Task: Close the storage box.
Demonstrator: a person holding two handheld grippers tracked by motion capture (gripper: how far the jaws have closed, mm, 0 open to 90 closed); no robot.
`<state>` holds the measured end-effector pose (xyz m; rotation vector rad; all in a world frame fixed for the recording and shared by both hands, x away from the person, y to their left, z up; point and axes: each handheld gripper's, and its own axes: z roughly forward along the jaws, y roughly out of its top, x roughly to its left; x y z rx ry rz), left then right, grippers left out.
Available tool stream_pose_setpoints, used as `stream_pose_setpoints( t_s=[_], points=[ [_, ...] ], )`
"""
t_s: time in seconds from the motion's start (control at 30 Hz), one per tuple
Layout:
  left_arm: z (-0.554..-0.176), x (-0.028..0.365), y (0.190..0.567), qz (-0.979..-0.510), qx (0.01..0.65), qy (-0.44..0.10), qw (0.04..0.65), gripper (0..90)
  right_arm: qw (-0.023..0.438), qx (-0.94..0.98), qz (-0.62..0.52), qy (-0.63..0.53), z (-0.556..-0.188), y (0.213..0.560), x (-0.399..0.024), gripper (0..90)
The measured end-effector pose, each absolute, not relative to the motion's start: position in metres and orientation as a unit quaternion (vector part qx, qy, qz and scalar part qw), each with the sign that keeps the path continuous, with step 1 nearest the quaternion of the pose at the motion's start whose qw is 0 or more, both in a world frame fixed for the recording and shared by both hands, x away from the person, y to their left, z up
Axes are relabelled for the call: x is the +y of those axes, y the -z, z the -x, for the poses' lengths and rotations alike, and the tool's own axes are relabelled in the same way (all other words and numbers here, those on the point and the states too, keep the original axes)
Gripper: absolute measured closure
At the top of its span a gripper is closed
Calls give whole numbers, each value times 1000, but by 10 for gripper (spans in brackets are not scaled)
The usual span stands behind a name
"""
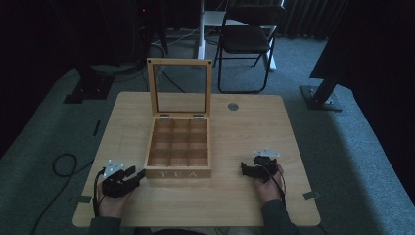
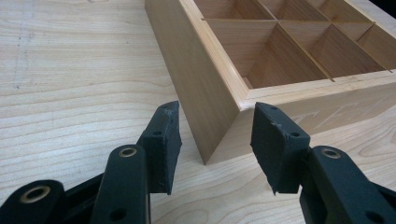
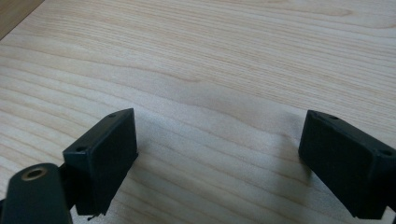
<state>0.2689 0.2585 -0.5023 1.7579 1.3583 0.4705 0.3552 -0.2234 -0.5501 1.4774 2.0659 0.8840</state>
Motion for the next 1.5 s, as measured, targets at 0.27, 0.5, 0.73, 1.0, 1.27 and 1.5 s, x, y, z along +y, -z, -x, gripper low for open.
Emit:
stream_pose_setpoints(
  t_s=[0.27,0.5,0.73,1.0,1.27,1.5],
  points=[
    [-271,260,501,-702,542,-187,422,513,219,756,-524,-324,-354,550,-222,119],
    [-274,257,497,-710,533,-188,420,513,213,762,-523,-318,-355,547,-221,159],
    [-275,257,491,-712,526,-192,423,512,201,772,-519,-306,-355,541,-218,311],
    [-277,259,487,-713,524,-196,423,513,191,780,-512,-304,-354,533,-212,412],
    [-280,260,483,-715,520,-200,422,513,199,778,-498,-328,-354,516,-207,416],
    [-282,260,479,-717,516,-202,422,514,201,781,-485,-338,-361,504,-198,418]
  ],
)
